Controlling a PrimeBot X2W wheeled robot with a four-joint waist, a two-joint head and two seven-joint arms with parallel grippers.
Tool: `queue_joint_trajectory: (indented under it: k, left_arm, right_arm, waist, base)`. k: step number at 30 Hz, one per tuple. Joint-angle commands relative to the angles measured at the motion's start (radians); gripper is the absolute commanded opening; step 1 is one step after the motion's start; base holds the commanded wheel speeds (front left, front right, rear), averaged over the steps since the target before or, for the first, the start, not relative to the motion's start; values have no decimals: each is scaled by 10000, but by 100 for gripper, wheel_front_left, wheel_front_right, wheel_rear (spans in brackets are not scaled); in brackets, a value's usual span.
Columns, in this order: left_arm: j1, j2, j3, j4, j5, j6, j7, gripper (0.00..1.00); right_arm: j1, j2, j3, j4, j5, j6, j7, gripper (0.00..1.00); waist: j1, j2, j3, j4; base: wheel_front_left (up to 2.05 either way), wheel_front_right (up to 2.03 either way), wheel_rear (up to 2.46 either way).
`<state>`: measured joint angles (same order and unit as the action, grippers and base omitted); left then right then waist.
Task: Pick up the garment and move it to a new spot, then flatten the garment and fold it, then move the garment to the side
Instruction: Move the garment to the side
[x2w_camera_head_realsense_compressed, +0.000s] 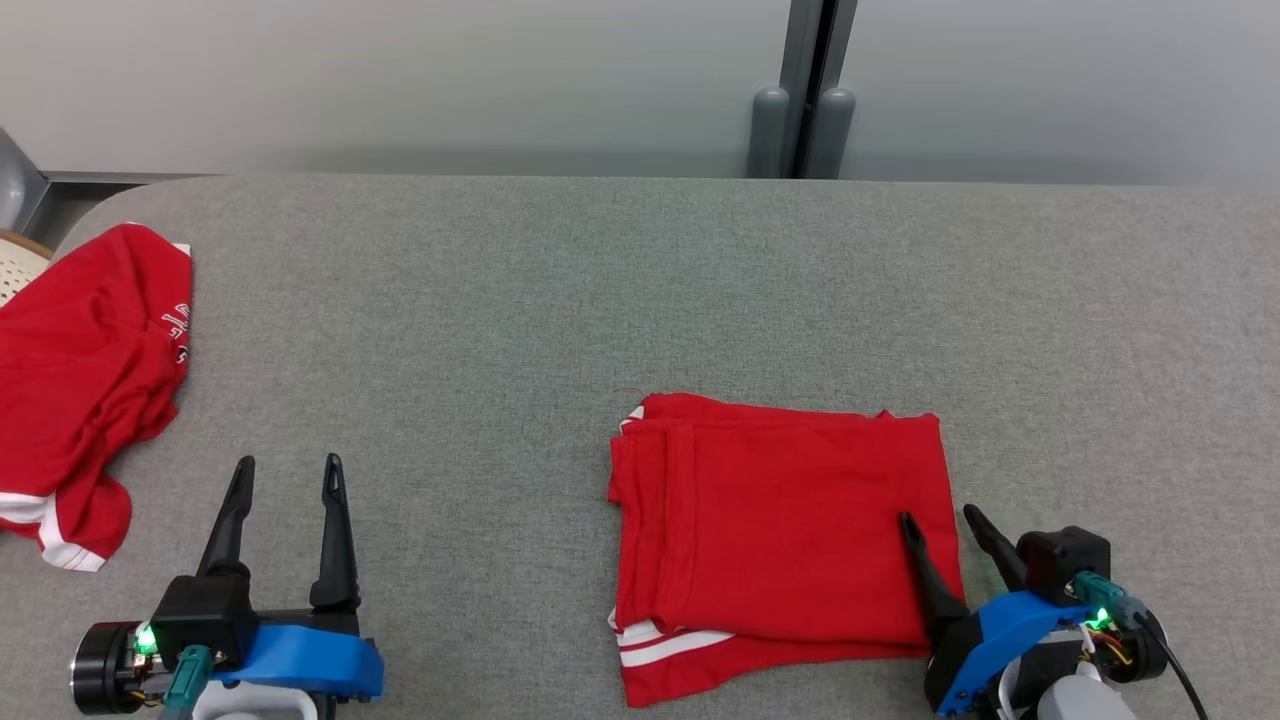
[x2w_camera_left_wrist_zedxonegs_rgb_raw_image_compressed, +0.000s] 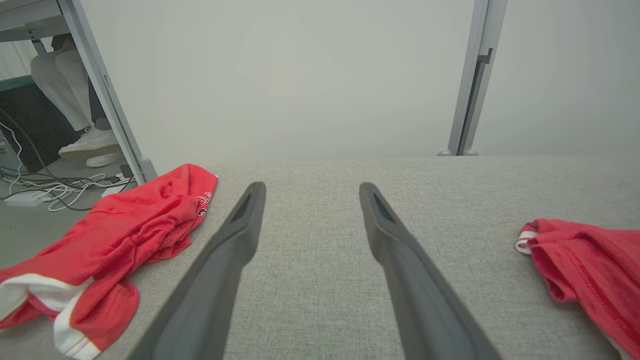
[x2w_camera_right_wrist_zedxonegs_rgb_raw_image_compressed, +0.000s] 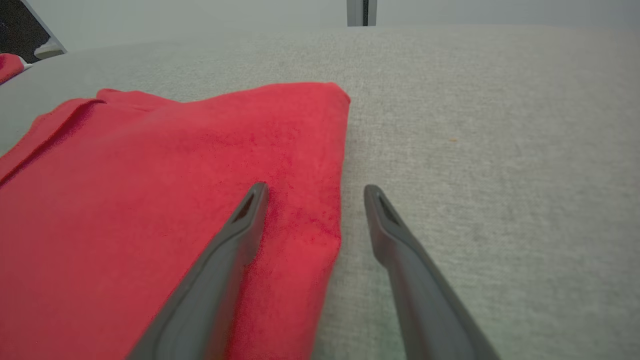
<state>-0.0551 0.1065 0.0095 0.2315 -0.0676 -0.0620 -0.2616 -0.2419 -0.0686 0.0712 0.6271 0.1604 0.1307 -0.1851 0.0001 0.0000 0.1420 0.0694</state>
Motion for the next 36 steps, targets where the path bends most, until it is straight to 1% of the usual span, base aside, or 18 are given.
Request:
queue_joint_trajectory:
  k: [1, 6, 12, 13, 14, 22, 27, 31, 36]
  left_arm:
    - [-170, -21, 3, -23, 71, -9, -47, 100]
    - [-301, -40, -30, 28, 74, -50, -47, 100]
    - [-387, -60, -42, 36, 72, -93, -48, 100]
    - [-406, -62, -40, 37, 70, -100, -47, 100]
    - [-421, -64, -38, 32, 69, -93, -47, 100]
    - [-440, -116, 6, -55, 69, -65, -47, 100]
    - [-509, -139, 10, -198, 80, -99, -47, 100]
    - [-634, -175, -56, -412, 106, -148, -47, 100]
    - [-959, -136, -120, -629, 170, -199, -48, 100]
  right_arm:
    - [-198, 7, 42, 198, 45, 2, -112, 100]
    - [-337, 52, 350, 986, 217, 2, -281, 100]
    - [-620, 126, 793, 1618, 669, 5, -438, 100]
    - [-697, 133, 863, 1643, 744, 8, -485, 29]
    - [-757, 136, 922, 1651, 821, 13, -532, 0]
    - [-1044, -239, 962, 1432, 1049, -1, -767, 0]
    - [-1128, -473, 810, 1029, 1051, 1, -811, 0]
    - [-1213, -650, 621, 583, 985, 1, -810, 0]
    - [-1310, -814, 271, 187, 995, 1, -811, 0]
  waist:
    - [-1, 0, 43, 5]
    - [-1, 0, 142, 16]
    - [-1, 0, 244, 32]
    - [-1, 0, 262, 38]
    - [-1, 0, 280, 41]
    - [-1, 0, 393, 8]
    - [-1, 0, 524, -177]
    - [-1, 0, 794, -504]
    - [-1, 0, 1305, -1156]
  base:
    - [0, 0, 0]
    - [0, 0, 0]
    - [0, 0, 0]
    - [0, 0, 0]
    - [0, 0, 0]
    - [0, 0, 0]
    - [0, 0, 0]
    - [0, 0, 0]
    - [0, 0, 0]
